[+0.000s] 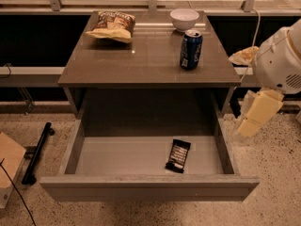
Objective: Pick rxbar chocolate from top drawer and place on counter
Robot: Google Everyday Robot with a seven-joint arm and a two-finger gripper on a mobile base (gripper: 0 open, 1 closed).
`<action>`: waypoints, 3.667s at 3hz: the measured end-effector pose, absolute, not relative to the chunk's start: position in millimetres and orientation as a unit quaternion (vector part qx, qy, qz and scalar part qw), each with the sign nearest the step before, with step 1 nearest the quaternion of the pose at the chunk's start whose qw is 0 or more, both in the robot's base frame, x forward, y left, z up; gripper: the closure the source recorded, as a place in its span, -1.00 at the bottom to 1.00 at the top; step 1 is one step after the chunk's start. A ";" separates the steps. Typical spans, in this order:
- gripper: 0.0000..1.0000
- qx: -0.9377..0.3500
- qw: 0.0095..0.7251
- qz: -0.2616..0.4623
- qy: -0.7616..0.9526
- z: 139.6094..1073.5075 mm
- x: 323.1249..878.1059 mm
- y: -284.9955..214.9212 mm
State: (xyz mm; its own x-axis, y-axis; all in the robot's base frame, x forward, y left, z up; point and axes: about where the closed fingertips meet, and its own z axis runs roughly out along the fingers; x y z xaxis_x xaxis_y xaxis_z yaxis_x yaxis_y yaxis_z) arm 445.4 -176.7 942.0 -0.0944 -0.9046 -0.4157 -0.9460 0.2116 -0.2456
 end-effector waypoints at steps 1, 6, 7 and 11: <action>-1.00 -0.624 0.277 0.061 0.728 928.7 451.3 -168.4; -1.00 -0.586 0.335 0.132 0.726 801.7 509.7 -124.5; -1.00 -0.586 0.334 0.131 0.726 797.5 510.9 -123.6; -1.00 -0.567 0.325 0.162 0.740 673.9 531.9 -119.3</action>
Offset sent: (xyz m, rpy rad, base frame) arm 0.0052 0.0059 -0.0139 0.0586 -0.0164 0.0131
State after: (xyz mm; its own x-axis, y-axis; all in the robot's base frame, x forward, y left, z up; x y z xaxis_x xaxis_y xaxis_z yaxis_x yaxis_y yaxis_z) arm 531.9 -119.3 673.9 -0.1468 -0.7326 -0.6646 -0.9436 0.3053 -0.1282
